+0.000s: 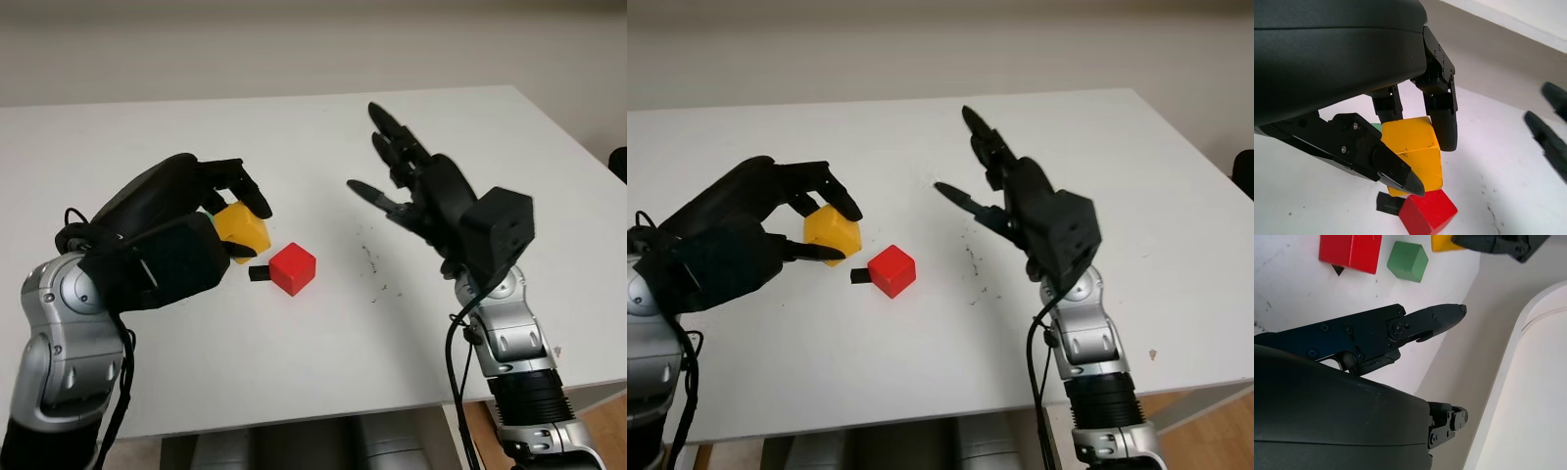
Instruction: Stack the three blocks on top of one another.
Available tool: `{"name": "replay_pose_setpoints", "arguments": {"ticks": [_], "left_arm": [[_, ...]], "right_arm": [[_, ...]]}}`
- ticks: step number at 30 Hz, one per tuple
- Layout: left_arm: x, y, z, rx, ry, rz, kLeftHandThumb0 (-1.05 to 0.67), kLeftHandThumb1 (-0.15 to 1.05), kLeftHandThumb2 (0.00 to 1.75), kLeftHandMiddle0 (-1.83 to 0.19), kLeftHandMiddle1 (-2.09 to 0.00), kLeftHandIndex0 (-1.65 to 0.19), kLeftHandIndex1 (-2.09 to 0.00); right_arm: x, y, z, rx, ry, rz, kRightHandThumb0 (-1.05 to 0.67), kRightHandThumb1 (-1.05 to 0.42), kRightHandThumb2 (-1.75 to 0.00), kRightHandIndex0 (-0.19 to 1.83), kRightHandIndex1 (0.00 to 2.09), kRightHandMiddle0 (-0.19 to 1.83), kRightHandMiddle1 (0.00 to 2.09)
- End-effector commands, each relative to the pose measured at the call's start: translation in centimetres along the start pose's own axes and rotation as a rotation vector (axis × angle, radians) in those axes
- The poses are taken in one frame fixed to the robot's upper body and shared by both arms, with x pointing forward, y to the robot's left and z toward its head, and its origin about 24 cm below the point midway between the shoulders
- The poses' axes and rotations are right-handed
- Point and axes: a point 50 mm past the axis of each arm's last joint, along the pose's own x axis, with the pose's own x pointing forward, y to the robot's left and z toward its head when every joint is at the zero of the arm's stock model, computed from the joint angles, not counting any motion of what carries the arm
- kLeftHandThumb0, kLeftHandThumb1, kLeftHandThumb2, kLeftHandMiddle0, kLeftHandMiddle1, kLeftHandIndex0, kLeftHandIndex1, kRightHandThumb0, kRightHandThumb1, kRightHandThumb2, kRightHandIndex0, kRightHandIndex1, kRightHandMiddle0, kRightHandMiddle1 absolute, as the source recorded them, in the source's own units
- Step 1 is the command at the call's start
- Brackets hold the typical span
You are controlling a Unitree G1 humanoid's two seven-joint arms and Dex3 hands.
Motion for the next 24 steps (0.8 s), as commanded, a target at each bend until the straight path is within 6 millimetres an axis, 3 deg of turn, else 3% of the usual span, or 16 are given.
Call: {"name": "replay_pose_setpoints", "arguments": {"ticks": [1, 9, 24], "left_arm": [[0.6, 0.4, 0.6, 0.026, -0.027, 0.0, -0.07, 0.89, 0.05, -0.64, -1.21, -0.51, -1.23], [2.1, -0.4, 1.3, 0.091, -0.062, -0.048, -0.06, 0.9, 0.05, -0.63, -1.19, -0.5, -1.22], [3.8, -1.8, 1.9, 0.138, -0.078, -0.097, -0.08, 0.88, 0.05, -0.65, -1.23, -0.49, -1.19]], "right_arm": [[-0.1, 0.4, 0.0, -0.019, -0.009, 0.003, -0.64, -1.05, -0.25, 0.11, 0.08, 0.13, 0.13], [0.2, 1.2, 0.1, -0.048, -0.06, -0.013, -0.72, -1.05, -0.53, 0.09, 0.06, 0.09, 0.09], [0.4, 1.0, 0.3, -0.029, -0.107, -0.129, -0.72, -1.05, -0.56, 0.07, 0.05, 0.09, 0.07]]}}
